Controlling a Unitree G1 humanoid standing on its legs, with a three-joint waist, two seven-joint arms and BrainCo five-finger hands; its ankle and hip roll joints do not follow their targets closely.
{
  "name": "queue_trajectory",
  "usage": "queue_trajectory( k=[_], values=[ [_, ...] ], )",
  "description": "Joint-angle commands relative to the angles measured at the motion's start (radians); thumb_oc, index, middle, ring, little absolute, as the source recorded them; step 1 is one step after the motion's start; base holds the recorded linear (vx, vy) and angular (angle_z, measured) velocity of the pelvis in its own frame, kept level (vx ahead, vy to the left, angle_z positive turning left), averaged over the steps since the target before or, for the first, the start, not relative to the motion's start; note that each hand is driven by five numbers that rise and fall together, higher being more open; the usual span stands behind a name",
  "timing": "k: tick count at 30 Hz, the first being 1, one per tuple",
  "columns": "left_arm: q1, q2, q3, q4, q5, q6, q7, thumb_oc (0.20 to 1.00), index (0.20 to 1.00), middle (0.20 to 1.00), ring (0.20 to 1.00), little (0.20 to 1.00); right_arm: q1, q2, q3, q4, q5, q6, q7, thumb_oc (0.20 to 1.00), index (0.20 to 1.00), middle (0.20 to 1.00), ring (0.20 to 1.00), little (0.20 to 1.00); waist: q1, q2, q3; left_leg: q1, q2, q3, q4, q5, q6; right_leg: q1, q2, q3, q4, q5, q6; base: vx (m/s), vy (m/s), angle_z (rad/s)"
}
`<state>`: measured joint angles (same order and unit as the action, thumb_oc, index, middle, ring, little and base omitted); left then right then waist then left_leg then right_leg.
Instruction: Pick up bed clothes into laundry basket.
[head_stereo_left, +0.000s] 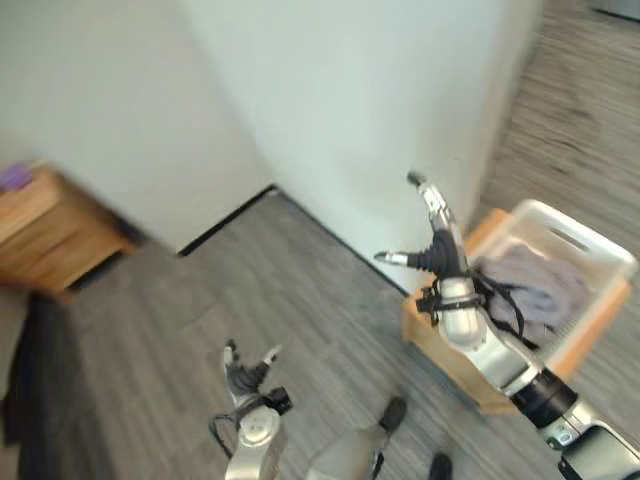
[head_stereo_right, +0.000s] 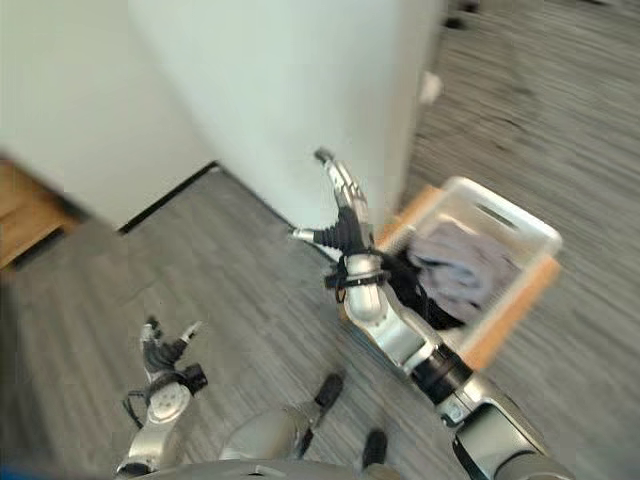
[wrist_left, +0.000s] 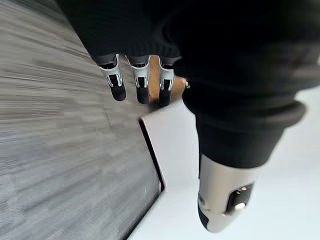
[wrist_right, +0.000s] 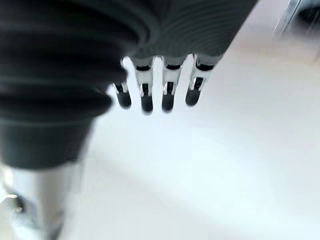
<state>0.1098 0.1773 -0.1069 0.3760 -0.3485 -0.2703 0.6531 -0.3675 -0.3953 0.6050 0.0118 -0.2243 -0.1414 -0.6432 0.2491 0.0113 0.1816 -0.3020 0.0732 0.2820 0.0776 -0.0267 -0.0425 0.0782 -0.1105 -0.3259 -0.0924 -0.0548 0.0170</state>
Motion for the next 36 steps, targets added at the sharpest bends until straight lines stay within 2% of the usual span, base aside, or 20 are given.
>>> queue_trajectory(
  k=[1,3,4,5,6,7,8,10,11,15,16,17,21,26,27,28,29,30,32,36],
  values=[
    [0.003,0.084,0.068,-0.217,-0.236,-0.148,-0.194,1.000,1.000,1.000,1.000,1.000,0.091,0.008,-0.204,-0.044,0.182,-0.077,0.051,1.000,1.000,1.000,1.000,1.000,-0.067,0.002,-0.090,0.108,0.064,0.172,-0.004,-0.039,0.051,0.053,-0.085,-0.161,0.014,-0.006,0.080,0.29,-0.015,3.26],
    [0.048,0.091,0.077,-0.245,-0.259,-0.152,-0.235,1.000,1.000,1.000,1.000,1.000,0.157,0.016,-0.233,-0.073,0.204,-0.088,0.086,1.000,1.000,1.000,1.000,1.000,-0.067,-0.006,-0.109,0.152,0.009,0.112,-0.072,-0.033,0.067,0.077,-0.098,-0.192,0.037,0.008,0.090,0.39,0.096,2.85],
    [0.036,0.117,0.109,-0.287,-0.281,-0.173,-0.273,1.000,1.000,1.000,1.000,1.000,0.183,0.025,-0.277,-0.052,0.217,-0.094,0.120,1.000,1.000,1.000,1.000,1.000,-0.037,-0.025,-0.123,0.198,-0.058,0.019,-0.125,-0.037,0.101,0.064,-0.159,-0.219,0.218,0.081,0.122,0.42,0.134,1.33],
    [0.035,0.119,0.109,-0.288,-0.283,-0.172,-0.274,1.000,1.000,1.000,1.000,1.000,0.182,0.026,-0.280,-0.052,0.219,-0.093,0.122,1.000,1.000,1.000,1.000,1.000,-0.040,-0.028,-0.121,0.202,-0.067,0.015,-0.132,-0.036,0.107,0.061,-0.170,-0.220,0.232,0.078,0.131,0.37,0.165,1.00],
    [0.032,0.128,0.113,-0.310,-0.313,-0.173,-0.300,1.000,1.000,1.000,1.000,1.000,0.180,0.024,-0.289,-0.058,0.234,-0.098,0.134,1.000,1.000,1.000,1.000,1.000,-0.041,-0.027,-0.116,0.221,-0.091,-0.017,-0.149,-0.044,0.128,0.037,-0.212,-0.192,0.358,0.141,0.157,0.23,0.181,1.66],
    [0.022,0.147,0.099,-0.362,-0.329,-0.192,-0.347,1.000,1.000,1.000,1.000,1.000,0.155,0.021,-0.288,-0.050,0.190,-0.090,0.148,1.000,1.000,1.000,1.000,1.000,-0.077,0.012,-0.099,0.235,-0.094,-0.103,-0.165,0.000,0.149,-0.110,-0.182,0.011,0.622,0.248,0.150,0.28,0.148,1.55],
    [0.017,0.149,0.093,-0.379,-0.323,-0.200,-0.340,1.000,1.000,1.000,1.000,1.000,0.144,0.017,-0.286,-0.044,0.172,-0.088,0.148,1.000,1.000,1.000,1.000,1.000,-0.091,0.028,-0.099,0.239,-0.091,-0.149,-0.165,0.002,0.146,-0.169,-0.142,0.103,0.678,0.225,0.141,0.25,0.025,2.43],
    [-0.010,0.157,0.066,-0.407,-0.358,-0.181,-0.360,1.000,1.000,1.000,1.000,1.000,0.123,0.009,-0.288,-0.038,0.196,-0.077,0.157,1.000,1.000,1.000,1.000,1.000,-0.142,0.038,-0.101,0.235,-0.091,-0.279,-0.165,0.038,0.114,-0.277,0.028,0.314,0.692,0.109,0.085,0.19,-0.116,2.33],
    [-0.011,0.156,0.067,-0.406,-0.359,-0.181,-0.362,1.000,1.000,1.000,1.000,1.000,0.122,0.008,-0.287,-0.038,0.196,-0.077,0.158,1.000,1.000,1.000,1.000,1.000,-0.144,0.040,-0.106,0.228,-0.087,-0.280,-0.165,0.041,0.112,-0.283,0.032,0.311,0.689,0.113,0.083,0.16,-0.159,1.98],
    [-0.061,0.164,0.012,-0.406,-0.394,-0.161,-0.420,1.000,1.000,1.000,1.000,1.000,0.097,-0.007,-0.297,-0.043,0.204,-0.060,0.170,1.000,1.000,1.000,1.000,1.000,-0.216,0.018,-0.083,0.213,-0.135,-0.562,-0.165,0.043,0.073,-0.339,0.122,0.687,0.464,0.024,0.070,0.25,-0.300,2.45],
    [-0.084,0.179,-0.017,-0.405,-0.398,-0.148,-0.439,1.000,1.000,1.000,1.000,1.000,0.098,-0.022,-0.319,-0.044,0.233,-0.056,0.174,1.000,1.000,1.000,1.000,1.000,-0.255,-0.006,-0.077,0.223,-0.165,-0.652,-0.165,0.052,0.059,-0.328,0.210,0.857,0.329,0.035,0.082,0.31,-0.312,2.37],
    [-0.105,0.186,-0.035,-0.397,-0.407,-0.143,-0.453,1.000,1.000,1.000,1.000,1.000,0.097,-0.027,-0.334,-0.034,0.251,-0.057,0.168,1.000,1.000,1.000,1.000,1.000,-0.272,-0.014,-0.067,0.217,-0.172,-0.672,-0.165,0.059,0.035,-0.325,0.226,0.888,0.271,0.046,0.087,0.18,-0.225,1.76],
    [-0.151,0.196,-0.070,-0.376,-0.420,-0.144,-0.470,1.000,1.000,1.000,1.000,1.000,0.044,-0.010,-0.333,-0.015,0.298,-0.071,0.167,1.000,1.000,1.000,1.000,1.000,-0.323,-0.041,-0.055,0.209,-0.182,-0.724,-0.165,0.062,-0.008,-0.319,0.191,0.845,0.123,0.103,0.099,0.05,-0.217,2.86],
    [-0.115,0.195,-0.011,-0.413,-0.376,-0.146,-0.463,1.000,1.000,1.000,1.000,1.000,-0.002,-0.014,-0.292,-0.038,0.299,-0.077,0.231,1.000,1.000,1.000,1.000,1.000,-0.281,-0.076,-0.060,0.137,-0.164,-0.728,-0.165,0.091,-0.018,-0.243,0.183,0.863,0.033,0.122,0.050,-0.02,-0.269,0.59],
    [-0.108,0.185,-0.012,-0.427,-0.360,-0.137,-0.463,1.000,1.000,1.000,1.000,1.000,0.000,-0.030,-0.292,-0.025,0.299,-0.077,0.234,1.000,1.000,1.000,1.000,1.000,-0.288,-0.085,-0.042,0.136,-0.134,-0.558,-0.158,0.081,0.002,-0.219,0.154,0.791,0.016,0.107,0.047,0.01,-0.168,0.64],
    [-0.109,0.185,-0.011,-0.428,-0.360,-0.137,-0.463,1.000,1.000,1.000,1.000,1.000,-0.002,-0.030,-0.292,-0.024,0.300,-0.078,0.234,1.000,1.000,1.000,1.000,1.000,-0.287,-0.085,-0.040,0.136,-0.134,-0.557,-0.160,0.086,0.001,-0.220,0.154,0.792,0.015,0.111,0.048,-0.10,-0.115,1.18],
    [-0.108,0.184,-0.009,-0.428,-0.354,-0.122,-0.472,1.000,1.000,1.000,1.000,1.000,0.004,-0.032,-0.293,-0.012,0.317,-0.077,0.239,1.000,1.000,1.000,1.000,1.000,-0.309,-0.102,-0.025,0.169,-0.101,-0.366,-0.112,0.023,0.034,-0.221,0.108,0.714,0.015,0.118,0.060,-0.33,-0.128,1.16],
    [-0.095,0.191,0.009,-0.426,-0.363,-0.100,-0.498,1.000,1.000,1.000,1.000,1.000,0.019,-0.022,-0.299,-0.019,0.346,-0.079,0.245,1.000,1.000,1.000,1.000,1.000,-0.315,-0.132,0.006,0.181,-0.081,-0.229,0.069,-0.092,0.042,-0.230,0.035,0.596,0.020,0.142,0.064,-0.41,-0.142,1.51],
    [-0.089,0.201,0.028,-0.424,-0.365,-0.094,-0.510,1.000,1.000,1.000,1.000,1.000,0.028,-0.013,-0.302,-0.025,0.359,-0.076,0.262,1.000,1.000,1.000,1.000,1.000,-0.320,-0.136,0.006,0.204,-0.073,-0.206,0.078,-0.114,0.030,-0.239,0.014,0.549,0.023,0.149,0.058,-0.20,-0.069,1.77],
    [-0.034,0.212,0.054,-0.411,-0.380,-0.052,-0.549,1.000,1.000,1.000,1.000,1.000,0.072,0.010,-0.301,-0.008,0.390,-0.057,0.327,1.000,1.000,1.000,1.000,1.000,-0.296,-0.085,-0.030,0.315,-0.053,-0.239,-0.165,-0.041,0.027,-0.214,0.016,0.436,0.055,0.123,0.053,0.07,0.007,0.94]
  ],
)
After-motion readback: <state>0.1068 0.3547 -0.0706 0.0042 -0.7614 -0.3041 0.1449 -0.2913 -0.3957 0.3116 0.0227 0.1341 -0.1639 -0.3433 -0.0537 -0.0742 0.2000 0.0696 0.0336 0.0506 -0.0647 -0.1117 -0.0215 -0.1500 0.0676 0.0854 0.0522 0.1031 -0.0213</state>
